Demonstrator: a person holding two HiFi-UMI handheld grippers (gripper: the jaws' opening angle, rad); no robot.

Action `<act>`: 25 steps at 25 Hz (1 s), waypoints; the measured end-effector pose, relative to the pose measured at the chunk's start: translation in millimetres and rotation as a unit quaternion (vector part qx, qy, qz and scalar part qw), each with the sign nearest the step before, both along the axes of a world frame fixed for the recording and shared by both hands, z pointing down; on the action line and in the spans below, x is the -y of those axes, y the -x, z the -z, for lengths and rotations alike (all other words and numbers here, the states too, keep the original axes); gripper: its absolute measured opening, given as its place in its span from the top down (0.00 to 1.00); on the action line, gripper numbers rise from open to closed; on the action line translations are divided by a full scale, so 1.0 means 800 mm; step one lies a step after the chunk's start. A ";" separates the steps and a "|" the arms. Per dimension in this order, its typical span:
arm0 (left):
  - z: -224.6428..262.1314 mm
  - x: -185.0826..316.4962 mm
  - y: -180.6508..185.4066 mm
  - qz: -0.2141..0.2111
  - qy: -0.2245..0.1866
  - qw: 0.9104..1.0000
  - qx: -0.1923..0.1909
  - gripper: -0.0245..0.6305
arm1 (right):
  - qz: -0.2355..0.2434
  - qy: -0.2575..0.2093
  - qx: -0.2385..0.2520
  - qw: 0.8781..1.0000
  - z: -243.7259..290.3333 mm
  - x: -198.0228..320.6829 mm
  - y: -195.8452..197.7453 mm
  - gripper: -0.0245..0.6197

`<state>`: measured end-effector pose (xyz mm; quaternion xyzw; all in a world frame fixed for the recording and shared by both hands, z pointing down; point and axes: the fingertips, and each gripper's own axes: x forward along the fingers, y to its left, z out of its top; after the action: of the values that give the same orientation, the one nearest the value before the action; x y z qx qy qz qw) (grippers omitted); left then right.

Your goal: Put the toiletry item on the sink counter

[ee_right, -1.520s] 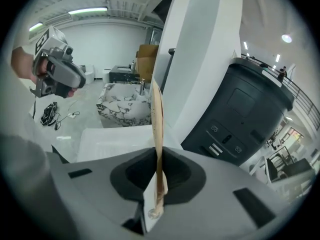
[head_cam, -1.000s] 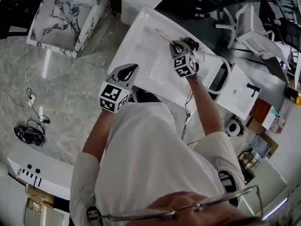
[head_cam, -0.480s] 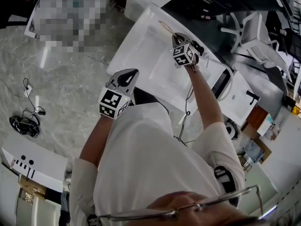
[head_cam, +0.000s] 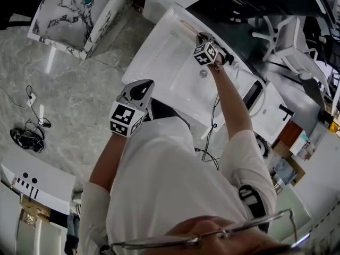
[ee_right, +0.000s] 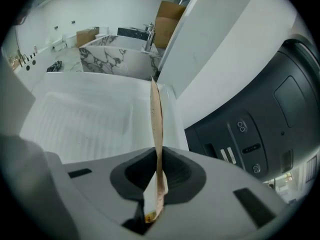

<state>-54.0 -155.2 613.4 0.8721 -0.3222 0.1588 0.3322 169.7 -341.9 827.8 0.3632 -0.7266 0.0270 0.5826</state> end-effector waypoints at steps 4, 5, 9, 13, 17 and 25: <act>-0.009 -0.004 0.012 0.007 0.007 1.000 0.008 0.96 | -0.002 0.018 -0.018 1.000 -0.017 0.005 -0.011 0.90; -0.011 -0.005 0.015 0.009 0.009 1.000 0.009 0.96 | -0.002 0.020 -0.021 1.000 -0.019 0.006 -0.013 0.90; -0.019 -0.007 0.024 0.009 0.011 1.000 0.020 0.96 | 0.003 0.045 -0.027 0.999 -0.032 0.003 -0.012 0.82; -0.019 -0.002 0.025 0.001 0.001 1.000 0.027 0.96 | -0.001 0.059 -0.027 0.998 -0.030 -0.001 -0.011 0.74; -0.015 0.003 0.024 -0.003 -0.003 1.000 0.020 0.96 | -0.006 0.069 -0.020 0.997 -0.022 -0.009 -0.008 0.68; -0.017 0.003 0.022 -0.025 -0.009 0.999 0.019 0.96 | -0.004 0.059 -0.004 0.998 0.017 -0.025 0.004 0.67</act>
<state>-71.6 -157.5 626.8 0.8797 -0.3080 0.1803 0.3144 166.8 -322.3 813.9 0.3316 -0.7202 0.0706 0.6053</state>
